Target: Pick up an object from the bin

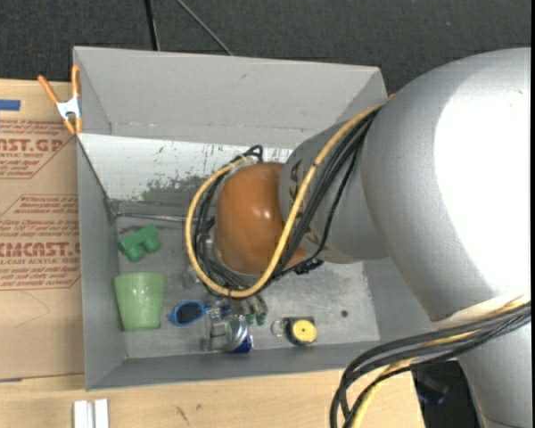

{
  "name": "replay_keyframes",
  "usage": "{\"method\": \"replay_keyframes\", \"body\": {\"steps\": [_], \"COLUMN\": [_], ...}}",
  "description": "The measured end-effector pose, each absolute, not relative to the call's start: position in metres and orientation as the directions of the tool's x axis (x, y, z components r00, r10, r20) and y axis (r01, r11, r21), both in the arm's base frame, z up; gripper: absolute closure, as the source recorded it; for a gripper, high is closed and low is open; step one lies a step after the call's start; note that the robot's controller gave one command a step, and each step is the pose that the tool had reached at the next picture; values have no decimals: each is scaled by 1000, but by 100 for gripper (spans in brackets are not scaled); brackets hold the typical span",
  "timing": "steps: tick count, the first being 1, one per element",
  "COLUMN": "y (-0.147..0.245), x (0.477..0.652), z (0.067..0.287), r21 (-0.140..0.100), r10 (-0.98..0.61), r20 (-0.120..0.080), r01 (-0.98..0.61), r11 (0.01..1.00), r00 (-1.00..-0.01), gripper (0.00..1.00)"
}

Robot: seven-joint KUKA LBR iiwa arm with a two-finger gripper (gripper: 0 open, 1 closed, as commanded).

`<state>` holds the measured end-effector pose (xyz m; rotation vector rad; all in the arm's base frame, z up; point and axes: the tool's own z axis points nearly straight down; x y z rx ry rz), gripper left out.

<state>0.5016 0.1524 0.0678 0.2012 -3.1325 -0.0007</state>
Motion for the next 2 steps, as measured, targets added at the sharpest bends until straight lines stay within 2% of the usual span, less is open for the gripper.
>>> {"method": "replay_keyframes", "body": {"steps": [1, 2], "y": [152, 154], "x": [502, 503], "z": [68, 146], "r21": [1, 2], "r10": [-128, -128], "r20": [2, -8], "r01": [-128, -128], "r11": [992, 992], "r00": [-992, -992], "gripper": [100, 100]}}
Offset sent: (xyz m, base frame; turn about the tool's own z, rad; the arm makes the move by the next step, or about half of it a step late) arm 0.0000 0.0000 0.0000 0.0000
